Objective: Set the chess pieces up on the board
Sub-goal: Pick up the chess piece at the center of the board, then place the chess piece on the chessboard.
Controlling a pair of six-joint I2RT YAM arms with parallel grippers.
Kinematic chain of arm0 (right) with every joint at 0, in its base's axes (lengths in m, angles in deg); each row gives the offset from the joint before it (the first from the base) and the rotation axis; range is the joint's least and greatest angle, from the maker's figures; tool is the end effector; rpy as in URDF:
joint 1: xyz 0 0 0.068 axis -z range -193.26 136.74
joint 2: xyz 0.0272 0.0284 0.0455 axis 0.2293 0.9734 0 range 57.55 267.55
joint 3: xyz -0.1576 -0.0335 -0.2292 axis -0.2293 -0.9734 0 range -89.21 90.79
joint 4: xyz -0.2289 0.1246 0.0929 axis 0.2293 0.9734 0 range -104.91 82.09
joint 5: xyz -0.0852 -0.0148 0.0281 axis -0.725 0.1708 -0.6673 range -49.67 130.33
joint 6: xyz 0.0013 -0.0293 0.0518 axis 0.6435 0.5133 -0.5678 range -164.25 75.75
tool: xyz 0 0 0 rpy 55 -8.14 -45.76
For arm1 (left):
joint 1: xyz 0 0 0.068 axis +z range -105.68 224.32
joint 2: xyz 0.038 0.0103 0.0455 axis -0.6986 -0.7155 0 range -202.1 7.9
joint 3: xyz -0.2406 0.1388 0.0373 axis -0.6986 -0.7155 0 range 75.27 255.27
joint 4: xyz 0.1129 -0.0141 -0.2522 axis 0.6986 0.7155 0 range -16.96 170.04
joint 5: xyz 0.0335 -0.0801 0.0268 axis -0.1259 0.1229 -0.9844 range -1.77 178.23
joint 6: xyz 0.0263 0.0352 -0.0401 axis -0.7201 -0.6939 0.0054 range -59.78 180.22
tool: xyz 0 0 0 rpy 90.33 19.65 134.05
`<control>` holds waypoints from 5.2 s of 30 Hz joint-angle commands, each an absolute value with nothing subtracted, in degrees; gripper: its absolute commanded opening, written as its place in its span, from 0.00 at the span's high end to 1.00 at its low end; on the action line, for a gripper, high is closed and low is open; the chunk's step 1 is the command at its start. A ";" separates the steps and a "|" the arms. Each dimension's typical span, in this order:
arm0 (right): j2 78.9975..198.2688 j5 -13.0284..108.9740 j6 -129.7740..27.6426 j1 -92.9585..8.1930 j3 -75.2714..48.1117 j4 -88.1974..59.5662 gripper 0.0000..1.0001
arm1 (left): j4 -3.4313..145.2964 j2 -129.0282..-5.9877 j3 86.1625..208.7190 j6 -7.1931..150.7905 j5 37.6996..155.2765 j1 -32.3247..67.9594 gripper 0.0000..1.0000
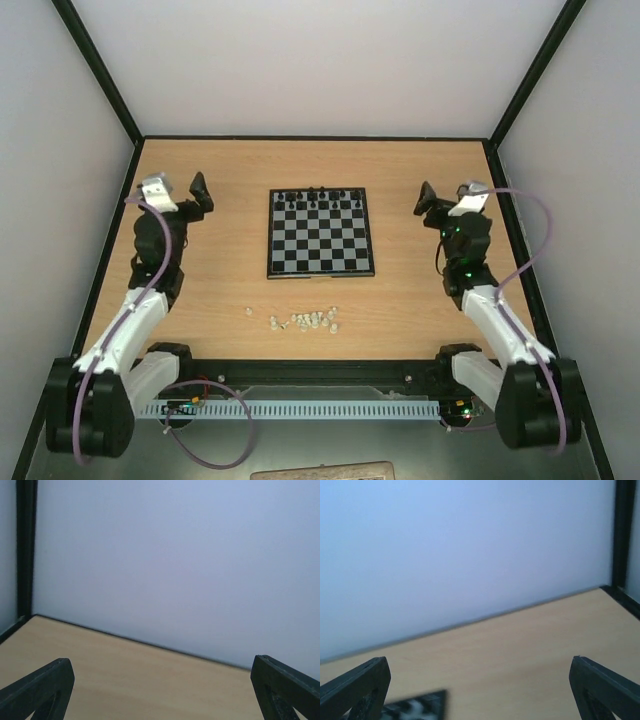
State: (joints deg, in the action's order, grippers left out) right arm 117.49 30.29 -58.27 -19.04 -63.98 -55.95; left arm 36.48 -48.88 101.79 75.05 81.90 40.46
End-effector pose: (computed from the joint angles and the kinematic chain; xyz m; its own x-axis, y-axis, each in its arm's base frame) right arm 0.2485 0.0175 0.2621 0.1242 0.2523 -0.9596 0.0444 0.9647 0.2594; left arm 0.2433 -0.0116 0.2738 0.1167 -0.2628 -0.9578 -0.0130 0.9639 -0.2661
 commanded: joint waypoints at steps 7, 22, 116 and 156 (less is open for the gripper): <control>109.72 48.79 -86.03 -19.63 -47.84 -12.97 0.01 | 65.13 -42.83 117.82 92.11 92.19 32.72 0.00; 120.48 39.26 -82.17 -54.92 -41.94 4.88 0.15 | 75.51 -47.16 109.59 96.38 103.02 25.03 0.01; 163.02 24.42 -73.70 -64.08 -18.19 9.44 0.99 | 85.62 -22.07 95.81 98.85 88.58 9.51 0.01; 156.37 26.08 -73.82 -63.09 -23.80 9.34 0.73 | 85.60 -21.62 95.59 99.31 88.49 9.51 0.01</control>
State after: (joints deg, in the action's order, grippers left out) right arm 158.70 23.91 -74.42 -63.45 -22.30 5.80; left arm 85.29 -22.06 96.40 99.20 89.02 9.82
